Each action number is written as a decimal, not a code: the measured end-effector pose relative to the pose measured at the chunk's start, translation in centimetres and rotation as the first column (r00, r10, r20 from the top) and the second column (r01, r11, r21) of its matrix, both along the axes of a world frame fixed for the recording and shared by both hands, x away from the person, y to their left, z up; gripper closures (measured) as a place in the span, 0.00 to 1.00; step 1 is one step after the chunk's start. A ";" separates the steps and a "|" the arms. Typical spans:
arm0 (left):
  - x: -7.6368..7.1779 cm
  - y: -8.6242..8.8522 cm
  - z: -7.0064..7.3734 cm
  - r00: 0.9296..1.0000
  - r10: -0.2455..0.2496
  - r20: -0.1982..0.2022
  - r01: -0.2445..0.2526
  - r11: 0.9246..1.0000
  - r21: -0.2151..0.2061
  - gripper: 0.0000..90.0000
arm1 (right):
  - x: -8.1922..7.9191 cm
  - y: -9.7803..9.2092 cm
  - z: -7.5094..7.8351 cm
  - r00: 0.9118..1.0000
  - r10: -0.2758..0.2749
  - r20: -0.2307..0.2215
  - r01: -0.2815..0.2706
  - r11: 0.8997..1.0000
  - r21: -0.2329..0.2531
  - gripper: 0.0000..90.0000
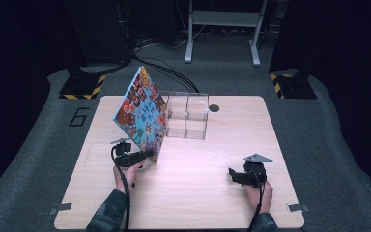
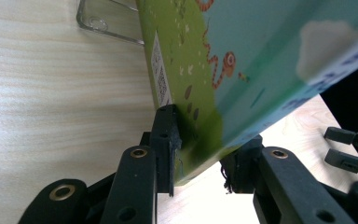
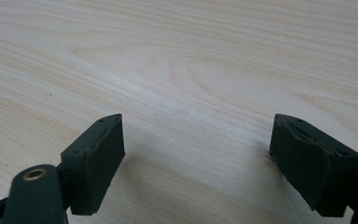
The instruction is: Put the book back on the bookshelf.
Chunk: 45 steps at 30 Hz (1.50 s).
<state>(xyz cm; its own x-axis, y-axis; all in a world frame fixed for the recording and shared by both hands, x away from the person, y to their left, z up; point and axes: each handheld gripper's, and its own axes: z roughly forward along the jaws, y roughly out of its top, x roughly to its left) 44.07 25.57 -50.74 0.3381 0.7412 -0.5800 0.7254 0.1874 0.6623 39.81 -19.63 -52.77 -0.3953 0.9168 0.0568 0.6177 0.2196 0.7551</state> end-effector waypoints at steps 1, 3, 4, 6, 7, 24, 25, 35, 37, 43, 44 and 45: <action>0.0 -0.1 -0.1 1.000 0.004 -0.009 -0.004 1.000 -0.016 0.76 | 0.0 0.0 0.0 1.000 0.000 0.000 0.000 1.000 0.000 0.20; 0.0 -0.3 -0.2 1.000 -0.006 -0.014 0.005 1.000 -0.028 0.75 | 0.0 0.0 0.0 1.000 -0.001 0.001 0.001 1.000 0.000 0.20; 0.0 -0.4 -0.2 1.000 0.004 -0.017 -0.005 0.999 -0.043 0.74 | 0.0 0.0 0.0 1.000 -0.001 0.000 0.001 1.000 -0.001 0.20; 0.1 -0.4 -0.2 1.000 -0.001 -0.021 0.000 0.999 -0.045 0.74 | 0.0 0.0 0.0 1.000 0.000 0.000 0.000 1.000 -0.001 0.20; 0.1 -0.4 -0.2 1.000 0.000 -0.019 -0.001 0.999 -0.047 0.74 | 0.0 0.0 0.0 1.000 -0.001 0.000 0.001 1.000 0.000 0.20; -1.6 0.6 2.2 0.997 0.027 0.070 -0.042 0.972 0.232 0.14 | 0.0 0.0 0.0 1.000 -0.001 0.001 0.001 1.000 -0.001 0.20; -1.8 0.7 2.3 0.997 0.031 0.072 -0.048 0.968 0.248 0.12 | 0.0 0.0 0.0 1.000 -0.001 0.001 0.001 1.000 -0.002 0.20; -3.7 1.9 2.1 0.995 0.021 0.101 -0.059 0.918 0.391 0.06 | 0.0 0.0 0.0 1.000 -0.002 0.001 0.002 1.000 -0.001 0.20; -4.2 2.2 1.8 0.994 0.028 0.102 -0.068 0.907 0.416 0.05 | 0.0 0.0 0.0 1.000 -0.002 0.005 0.002 1.000 0.000 0.20; -5.5 3.4 0.4 0.995 0.044 0.093 -0.083 0.872 0.482 0.02 | 0.0 0.0 0.0 1.000 -0.002 0.006 0.002 1.000 -0.003 0.20; -5.8 3.6 0.1 0.994 0.046 0.095 -0.088 0.863 0.498 0.02 | 0.0 0.0 0.0 1.000 -0.001 0.005 0.001 1.000 -0.003 0.20; -6.1 3.8 -0.2 0.994 0.054 0.100 -0.098 0.854 0.512 0.01 | 0.0 0.1 0.0 1.000 -0.006 0.001 0.006 1.000 0.000 0.20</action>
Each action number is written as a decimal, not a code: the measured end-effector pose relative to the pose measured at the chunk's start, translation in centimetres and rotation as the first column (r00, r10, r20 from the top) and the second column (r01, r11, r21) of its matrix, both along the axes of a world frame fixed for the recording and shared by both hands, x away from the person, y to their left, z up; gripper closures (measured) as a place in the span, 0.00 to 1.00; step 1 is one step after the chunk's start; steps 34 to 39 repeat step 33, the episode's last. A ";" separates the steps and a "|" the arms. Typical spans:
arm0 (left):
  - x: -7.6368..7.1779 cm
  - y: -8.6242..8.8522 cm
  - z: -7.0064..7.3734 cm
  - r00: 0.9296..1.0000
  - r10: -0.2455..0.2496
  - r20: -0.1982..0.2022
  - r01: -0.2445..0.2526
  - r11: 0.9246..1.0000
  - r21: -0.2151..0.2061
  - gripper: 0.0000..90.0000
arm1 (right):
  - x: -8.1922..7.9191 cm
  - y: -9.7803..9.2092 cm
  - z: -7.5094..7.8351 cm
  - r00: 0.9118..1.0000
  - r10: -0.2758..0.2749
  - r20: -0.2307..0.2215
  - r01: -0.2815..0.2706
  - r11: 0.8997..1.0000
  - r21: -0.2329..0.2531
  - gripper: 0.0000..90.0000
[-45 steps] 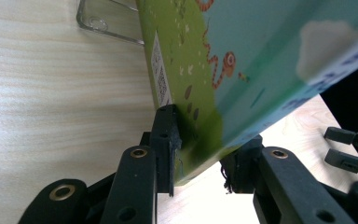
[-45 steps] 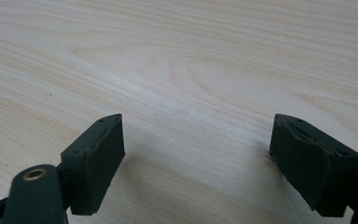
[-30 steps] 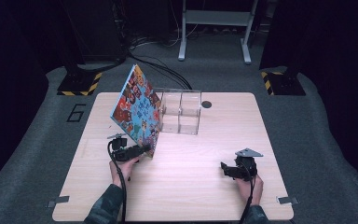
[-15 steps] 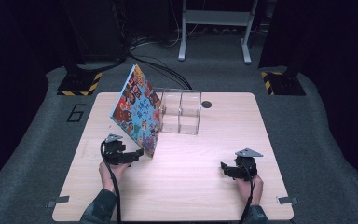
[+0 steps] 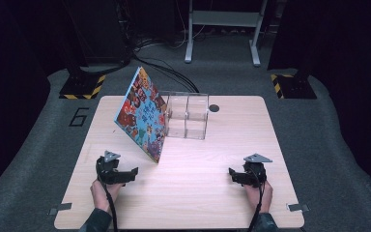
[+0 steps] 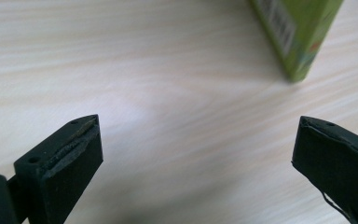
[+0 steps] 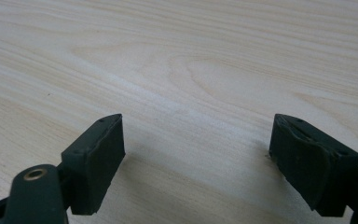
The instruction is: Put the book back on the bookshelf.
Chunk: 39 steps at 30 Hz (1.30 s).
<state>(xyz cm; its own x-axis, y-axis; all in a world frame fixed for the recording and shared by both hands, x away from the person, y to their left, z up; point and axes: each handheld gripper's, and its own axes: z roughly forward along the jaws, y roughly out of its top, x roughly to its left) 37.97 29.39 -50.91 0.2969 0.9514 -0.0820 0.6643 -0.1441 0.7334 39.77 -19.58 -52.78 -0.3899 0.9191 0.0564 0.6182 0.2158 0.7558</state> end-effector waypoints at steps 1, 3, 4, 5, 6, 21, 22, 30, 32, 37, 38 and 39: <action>-0.3 0.3 -0.3 1.000 0.007 -0.002 -0.007 1.000 0.013 0.01 | 0.0 0.0 0.0 1.000 0.003 0.001 -0.003 1.000 -0.002 0.19; -0.9 0.8 -0.9 1.000 0.025 -0.006 -0.025 0.999 0.040 0.00 | 0.0 0.0 0.0 1.000 0.006 -0.002 -0.006 1.000 -0.005 0.19; -1.2 1.0 -1.2 0.999 0.034 -0.009 -0.034 0.998 0.054 0.00 | 0.0 0.0 0.0 1.000 0.007 -0.001 -0.007 1.000 -0.006 0.19; -1.5 1.3 -1.5 0.999 0.042 -0.018 -0.041 0.997 0.062 0.00 | 0.0 0.0 0.0 1.000 0.007 -0.001 -0.007 1.000 -0.007 0.19; -1.8 1.5 -1.7 0.998 0.051 -0.029 -0.049 0.997 0.067 0.00 | 0.0 0.0 0.0 1.000 0.007 0.001 -0.007 1.000 -0.007 0.19; -4.0 5.3 -2.4 0.998 0.068 0.017 -0.069 0.995 0.070 0.00 | 0.1 0.4 -0.1 1.000 -0.004 0.004 0.004 0.999 -0.050 0.17; -4.0 5.4 -2.4 0.998 0.059 0.016 -0.060 0.996 0.072 0.00 | 0.1 0.5 -0.1 1.000 -0.010 0.003 0.011 0.999 -0.046 0.16; -3.9 5.9 -2.4 1.000 0.016 0.017 -0.017 0.997 0.074 0.00 | 0.1 0.4 -0.1 1.000 -0.006 0.000 0.006 0.998 -0.057 0.16; -3.9 5.9 -2.4 1.000 0.016 0.010 -0.017 0.997 0.074 0.00 | 0.1 0.4 -0.1 1.000 -0.007 0.001 0.007 0.998 -0.057 0.16; -3.9 5.9 -2.4 1.000 0.017 0.014 -0.018 0.997 0.072 0.00 | 0.1 0.4 -0.1 1.000 -0.007 0.001 0.007 0.998 -0.057 0.16; -3.9 5.9 -2.4 1.000 0.017 0.014 -0.018 0.997 0.072 0.00 | 0.1 0.4 -0.1 1.000 -0.007 0.001 0.007 0.998 -0.057 0.16; -3.9 5.9 -2.4 1.000 0.017 0.014 -0.018 0.997 0.072 0.00 | 0.1 0.4 -0.1 1.000 -0.007 0.001 0.007 0.998 -0.057 0.16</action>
